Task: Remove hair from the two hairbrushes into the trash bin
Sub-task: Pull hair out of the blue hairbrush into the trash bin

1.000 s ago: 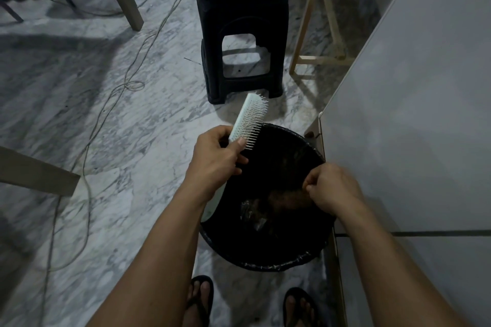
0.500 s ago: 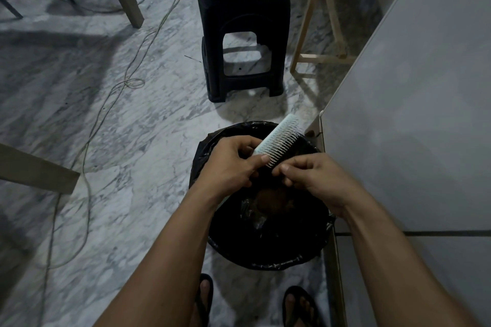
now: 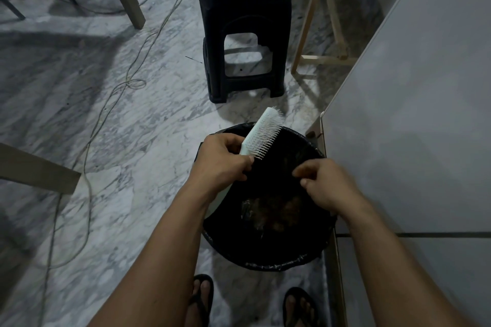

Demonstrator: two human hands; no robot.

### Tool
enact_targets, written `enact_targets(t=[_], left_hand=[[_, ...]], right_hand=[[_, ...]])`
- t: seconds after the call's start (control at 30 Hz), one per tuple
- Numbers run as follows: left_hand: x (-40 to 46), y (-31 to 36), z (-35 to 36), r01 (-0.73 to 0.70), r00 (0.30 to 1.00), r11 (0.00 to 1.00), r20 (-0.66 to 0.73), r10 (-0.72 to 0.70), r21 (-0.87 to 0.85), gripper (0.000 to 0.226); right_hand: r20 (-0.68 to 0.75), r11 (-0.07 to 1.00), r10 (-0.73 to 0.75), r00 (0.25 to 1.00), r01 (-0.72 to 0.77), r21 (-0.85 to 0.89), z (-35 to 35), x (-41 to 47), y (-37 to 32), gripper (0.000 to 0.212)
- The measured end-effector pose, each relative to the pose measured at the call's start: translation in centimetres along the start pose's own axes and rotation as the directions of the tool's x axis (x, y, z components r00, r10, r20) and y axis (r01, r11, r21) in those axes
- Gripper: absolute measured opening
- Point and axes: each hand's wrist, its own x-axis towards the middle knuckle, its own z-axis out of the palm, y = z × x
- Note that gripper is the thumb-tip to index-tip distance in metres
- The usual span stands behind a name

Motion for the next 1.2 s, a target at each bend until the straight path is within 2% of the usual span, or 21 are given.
enact_targets(t=[0.07, 0.13, 0.2, 0.27, 0.33, 0.4, 0.47, 0.6, 0.67, 0.73, 0.83, 0.97, 1.03, 1.1, 1.17, 1.2], left_hand=[[-0.1, 0.0, 0.2, 0.008, 1.0, 1.0, 0.023, -0.008, 0.005, 0.017], [-0.1, -0.1, 0.4, 0.017, 0.999, 1.0, 0.044, -0.018, 0.019, 0.016], [-0.1, -0.1, 0.7, 0.026, 0.997, 0.999, 0.075, -0.029, 0.037, 0.015], [-0.3, 0.0, 1.0, 0.041, 0.993, 0.998, 0.108, -0.046, 0.047, 0.013], [-0.4, 0.1, 1.2, 0.052, 0.99, 0.997, 0.129, -0.058, 0.05, 0.007], [-0.5, 0.1, 1.3, 0.055, 0.989, 0.997, 0.137, -0.062, 0.058, 0.009], [-0.6, 0.1, 1.2, 0.064, 0.984, 0.995, 0.159, -0.075, 0.072, 0.01], [-0.9, 0.1, 1.2, 0.081, 0.97, 0.992, 0.221, -0.101, 0.097, 0.011], [-0.6, -0.1, 1.2, 0.077, 0.976, 0.989, 0.195, -0.1, 0.126, 0.01], [-0.3, -0.4, 0.9, 0.073, 0.984, 0.985, 0.151, -0.097, 0.157, 0.009], [-0.1, -0.7, 0.6, 0.081, 0.987, 0.982, 0.12, -0.103, 0.172, 0.009], [0.0, -0.7, 0.5, 0.073, 0.99, 0.981, 0.104, -0.093, 0.182, 0.012], [0.0, -0.6, 0.4, 0.076, 0.988, 0.979, 0.118, -0.1, 0.187, 0.012], [-0.1, -0.5, 0.5, 0.083, 0.981, 0.98, 0.159, -0.112, 0.178, 0.011], [-0.2, -0.4, 0.6, 0.09, 0.973, 0.983, 0.197, -0.12, 0.158, 0.012], [-0.2, -0.4, 0.6, 0.091, 0.97, 0.984, 0.21, -0.123, 0.153, 0.012]], right_hand=[[-0.1, 0.971, -0.077, 0.992, 0.097, 0.217, 0.2, 0.4, -0.4, 0.025], [-0.228, 0.896, -0.1, 0.968, 0.187, 0.403, 0.2, 0.4, -0.9, 0.026], [-0.316, 0.817, -0.146, 0.937, 0.294, 0.496, 0.1, -0.1, -1.4, 0.03], [-0.377, 0.81, -0.283, 0.882, 0.43, 0.398, 0.3, -0.5, -1.6, 0.038], [-0.34, 0.824, -0.416, 0.843, 0.508, 0.251, 0.7, -0.8, -1.5, 0.045], [-0.257, 0.839, -0.465, 0.847, 0.515, 0.179, 1.1, -0.7, -1.4, 0.044], [-0.256, 0.846, -0.475, 0.842, 0.517, 0.129, 1.3, -0.6, -1.5, 0.035], [-0.413, 0.835, -0.443, 0.796, 0.533, 0.133, 1.2, -0.6, -1.7, 0.011], [-0.493, 0.84, -0.345, 0.799, 0.496, 0.217, 0.7, -0.5, -1.4, 0.009], [-0.543, 0.862, -0.216, 0.812, 0.42, 0.285, 0.0, -0.4, -1.0, 0.011], [-0.565, 0.924, -0.072, 0.822, 0.268, 0.273, -0.9, -0.3, -0.5, 0.006], [-0.438, 0.982, 0.079, 0.896, 0.007, 0.191, -0.5, -0.1, 0.0, 0.01], [-0.361, 0.978, 0.048, 0.931, 0.028, 0.204, -0.2, 0.0, 0.1, 0.021], [-0.291, 0.953, -0.075, 0.954, 0.155, 0.262, -0.1, -0.2, -0.4, 0.036], [-0.25, 0.914, -0.195, 0.949, 0.268, 0.304, 0.2, -0.4, -0.9, 0.044], [-0.271, 0.911, -0.225, 0.936, 0.301, 0.283, 0.3, -0.4, -1.0, 0.041]])
